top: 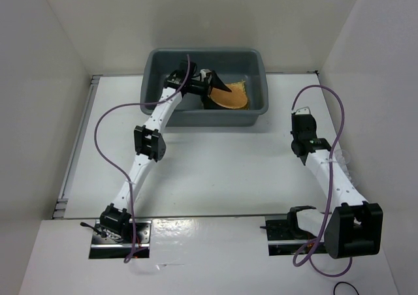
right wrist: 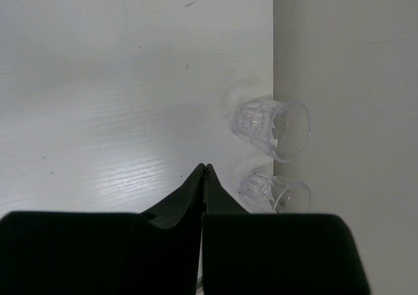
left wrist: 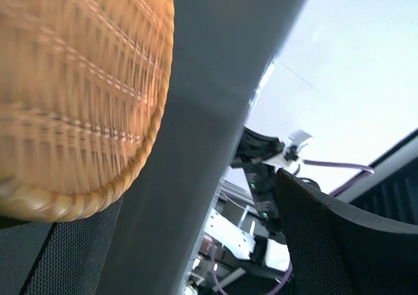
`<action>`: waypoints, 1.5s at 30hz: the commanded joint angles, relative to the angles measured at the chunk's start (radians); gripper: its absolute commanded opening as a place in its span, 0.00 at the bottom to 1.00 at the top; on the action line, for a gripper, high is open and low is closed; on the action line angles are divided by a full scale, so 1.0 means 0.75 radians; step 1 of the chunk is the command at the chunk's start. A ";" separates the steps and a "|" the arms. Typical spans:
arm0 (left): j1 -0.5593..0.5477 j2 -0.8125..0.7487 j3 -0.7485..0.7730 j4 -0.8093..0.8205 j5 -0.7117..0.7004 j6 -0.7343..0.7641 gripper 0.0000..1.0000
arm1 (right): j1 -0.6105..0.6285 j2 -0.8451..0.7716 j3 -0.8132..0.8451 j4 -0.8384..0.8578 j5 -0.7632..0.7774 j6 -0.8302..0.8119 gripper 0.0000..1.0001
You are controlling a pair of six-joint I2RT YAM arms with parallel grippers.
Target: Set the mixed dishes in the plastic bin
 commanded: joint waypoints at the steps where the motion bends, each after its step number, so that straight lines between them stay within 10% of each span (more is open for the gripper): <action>1: -0.025 -0.119 0.038 0.036 0.092 -0.065 1.00 | 0.019 -0.045 -0.005 0.069 0.027 0.026 0.00; 24: 0.051 -0.262 0.038 0.461 0.236 -0.435 1.00 | 0.019 -0.070 -0.017 0.081 0.064 0.038 0.00; 28: 0.159 -0.436 0.038 0.293 0.070 -0.035 1.00 | 0.019 -0.057 -0.017 0.094 0.110 0.050 0.00; 32: 0.268 -0.689 0.038 -0.458 -0.532 0.582 1.00 | 0.019 -0.015 -0.017 0.106 0.223 0.100 0.14; 38: 0.258 -0.992 -0.247 -0.704 -1.261 0.925 1.00 | -0.099 0.122 0.152 -0.014 0.062 0.022 0.88; 45: 0.111 -1.226 -0.642 -0.704 -2.017 0.845 1.00 | -0.270 0.356 0.440 -0.252 -0.143 -0.097 0.92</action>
